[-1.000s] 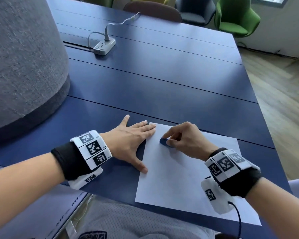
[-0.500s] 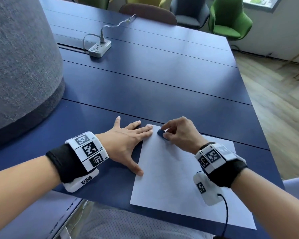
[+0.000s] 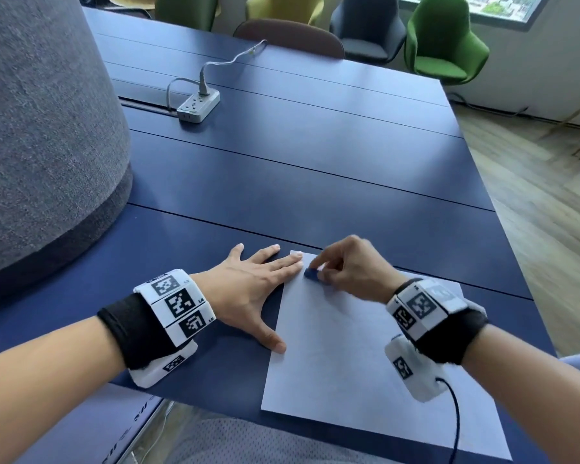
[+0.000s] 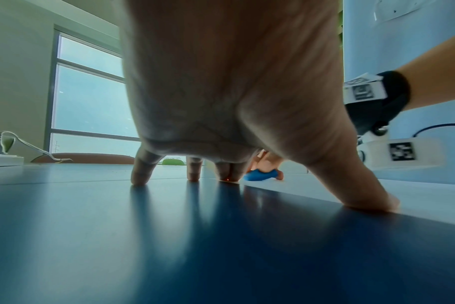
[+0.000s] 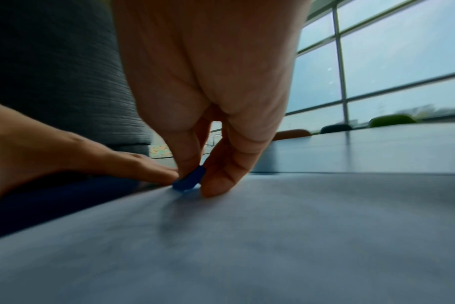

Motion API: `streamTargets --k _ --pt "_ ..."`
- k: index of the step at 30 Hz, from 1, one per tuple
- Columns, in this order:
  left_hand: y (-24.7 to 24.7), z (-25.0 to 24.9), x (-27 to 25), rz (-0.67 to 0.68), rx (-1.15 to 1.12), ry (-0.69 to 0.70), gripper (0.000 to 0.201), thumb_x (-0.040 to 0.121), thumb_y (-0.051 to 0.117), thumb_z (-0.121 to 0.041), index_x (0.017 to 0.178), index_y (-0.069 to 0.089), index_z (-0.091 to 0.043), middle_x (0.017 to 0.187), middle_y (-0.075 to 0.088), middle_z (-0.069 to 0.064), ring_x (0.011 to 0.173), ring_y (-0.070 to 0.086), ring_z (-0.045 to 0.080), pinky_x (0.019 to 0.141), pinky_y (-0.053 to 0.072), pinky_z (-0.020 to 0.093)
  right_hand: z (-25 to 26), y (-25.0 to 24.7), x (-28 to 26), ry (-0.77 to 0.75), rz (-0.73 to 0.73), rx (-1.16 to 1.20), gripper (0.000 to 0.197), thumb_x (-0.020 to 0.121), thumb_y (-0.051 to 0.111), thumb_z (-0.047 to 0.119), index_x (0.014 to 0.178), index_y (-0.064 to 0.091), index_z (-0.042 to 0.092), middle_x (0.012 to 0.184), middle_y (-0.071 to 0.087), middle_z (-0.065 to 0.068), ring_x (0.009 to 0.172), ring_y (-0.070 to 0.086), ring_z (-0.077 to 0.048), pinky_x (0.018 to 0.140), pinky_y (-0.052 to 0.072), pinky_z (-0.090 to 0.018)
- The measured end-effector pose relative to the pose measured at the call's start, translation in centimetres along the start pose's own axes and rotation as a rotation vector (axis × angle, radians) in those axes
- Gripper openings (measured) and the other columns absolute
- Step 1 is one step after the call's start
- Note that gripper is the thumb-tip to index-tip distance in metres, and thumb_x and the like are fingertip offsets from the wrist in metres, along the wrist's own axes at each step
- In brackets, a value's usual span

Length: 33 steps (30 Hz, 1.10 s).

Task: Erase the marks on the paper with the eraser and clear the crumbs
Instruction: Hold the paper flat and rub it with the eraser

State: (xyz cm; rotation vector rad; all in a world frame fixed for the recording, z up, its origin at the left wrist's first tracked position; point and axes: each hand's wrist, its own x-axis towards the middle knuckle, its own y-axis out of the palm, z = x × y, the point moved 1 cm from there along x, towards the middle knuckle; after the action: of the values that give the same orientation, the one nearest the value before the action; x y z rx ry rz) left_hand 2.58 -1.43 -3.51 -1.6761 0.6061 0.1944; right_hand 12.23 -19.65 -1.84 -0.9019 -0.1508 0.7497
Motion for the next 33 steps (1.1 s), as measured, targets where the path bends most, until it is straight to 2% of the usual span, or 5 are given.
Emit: streamTargets --k 13,17,22,27,33 --pt "-0.6 -0.5 -0.1 0.057 0.021 -0.032 0.138 0.055 0.067 -0.085 0.155 -0.012 -0.031 0.158 -0.021 -0.023 0.146 -0.022 0.009 0.116 -0.005 0.061 -0.3 0.2 -0.5 -0.036 0.019 0.004 0.018 0.08 0.069 0.008 0.093 0.078 0.018 0.076 0.069 0.0 0.057 0.055 -0.001 0.059 0.043 -0.012" --pt "-0.6 -0.5 -0.2 0.062 0.014 -0.045 0.138 0.055 0.067 -0.084 0.155 -0.011 -0.03 0.158 -0.022 -0.023 0.146 -0.023 0.009 0.116 -0.006 0.061 0.7 1.2 -2.3 -0.123 0.264 -0.03 0.021 0.079 0.069 0.005 0.093 0.078 0.018 0.071 0.065 0.001 0.058 0.053 -0.003 0.057 0.045 -0.016" --pt "-0.6 -0.6 -0.1 0.068 0.018 -0.047 0.138 0.055 0.067 -0.084 0.155 -0.011 -0.031 0.158 -0.021 -0.024 0.146 -0.022 0.008 0.116 -0.004 0.061 0.1 0.1 -0.5 -0.051 0.041 -0.014 0.02 0.08 0.067 0.005 0.094 0.078 0.016 0.064 0.062 0.008 0.046 0.052 0.006 0.052 0.041 -0.01" --pt "-0.4 -0.4 0.0 0.063 0.024 -0.046 0.139 0.053 0.065 -0.086 0.155 -0.012 -0.032 0.157 -0.023 -0.025 0.146 -0.023 0.008 0.116 -0.004 0.061 0.9 1.4 -2.6 -0.13 0.312 -0.035 0.022 0.078 0.069 0.004 0.093 0.078 0.018 0.067 0.063 0.006 0.053 0.05 0.0 0.056 0.043 -0.015" --pt "-0.3 -0.3 0.1 0.059 0.02 -0.044 0.138 0.053 0.065 -0.087 0.155 -0.011 -0.033 0.157 -0.022 -0.025 0.146 -0.023 0.008 0.117 -0.005 0.06 0.4 1.2 -1.3 -0.054 0.117 0.045 0.02 0.079 0.067 0.003 0.091 0.077 0.015 0.061 0.062 0.006 0.045 0.049 0.002 0.055 0.044 -0.019"
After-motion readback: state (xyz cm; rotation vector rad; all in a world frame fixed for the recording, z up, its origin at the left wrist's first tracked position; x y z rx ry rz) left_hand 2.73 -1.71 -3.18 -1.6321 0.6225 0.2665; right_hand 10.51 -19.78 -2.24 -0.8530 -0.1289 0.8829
